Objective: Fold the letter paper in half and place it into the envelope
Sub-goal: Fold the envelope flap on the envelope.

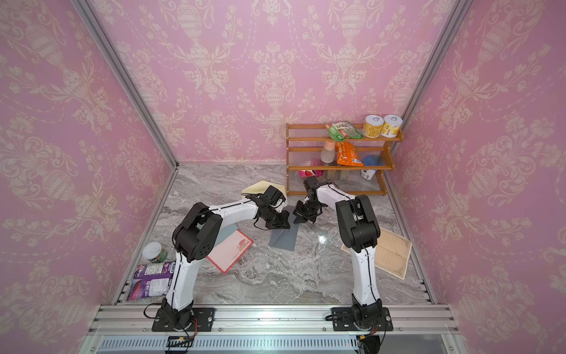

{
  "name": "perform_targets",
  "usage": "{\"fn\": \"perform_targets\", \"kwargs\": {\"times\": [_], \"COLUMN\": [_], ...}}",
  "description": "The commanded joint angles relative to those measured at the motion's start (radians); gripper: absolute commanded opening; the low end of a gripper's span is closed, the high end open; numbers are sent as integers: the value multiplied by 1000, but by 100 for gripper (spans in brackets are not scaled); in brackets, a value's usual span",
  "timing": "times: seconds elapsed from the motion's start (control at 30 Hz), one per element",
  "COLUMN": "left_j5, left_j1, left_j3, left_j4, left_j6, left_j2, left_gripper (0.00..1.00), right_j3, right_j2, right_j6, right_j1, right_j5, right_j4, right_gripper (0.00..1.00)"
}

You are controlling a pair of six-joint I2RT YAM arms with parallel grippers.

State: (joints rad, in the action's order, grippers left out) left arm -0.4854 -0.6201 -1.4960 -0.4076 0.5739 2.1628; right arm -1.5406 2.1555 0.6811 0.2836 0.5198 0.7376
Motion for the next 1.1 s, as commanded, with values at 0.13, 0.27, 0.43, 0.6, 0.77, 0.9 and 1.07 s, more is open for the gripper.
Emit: {"fn": "perform_targets", "kwargs": {"times": [0.13, 0.27, 0.43, 0.6, 0.77, 0.9, 1.07], "left_j5": [82, 71, 58, 30, 20, 22, 38], "left_j1": [29, 12, 0, -1, -1, 2, 24], "left_j3": [111, 83, 23, -47, -89, -58, 40], "left_j4": [-160, -145, -100, -59, -65, -68, -79], "left_j6": [-85, -60, 8, 70, 69, 51, 3], "left_j2": [4, 31, 85, 145, 175, 161, 99], "left_gripper": [0, 0, 0, 0, 0, 0, 0], "right_j3": [47, 53, 66, 88, 97, 94, 86], "right_j2": [47, 43, 38, 31, 27, 33, 38], "right_j6": [-16, -13, -2, 6, 9, 8, 8], "right_j1": [-14, -14, -14, -14, -13, -14, -14], "right_j5": [-142, -140, -126, -123, -124, -129, -136], "right_j4": [52, 46, 26, 13, 8, 8, 11], "right_gripper": [0, 0, 0, 0, 0, 0, 0]}}
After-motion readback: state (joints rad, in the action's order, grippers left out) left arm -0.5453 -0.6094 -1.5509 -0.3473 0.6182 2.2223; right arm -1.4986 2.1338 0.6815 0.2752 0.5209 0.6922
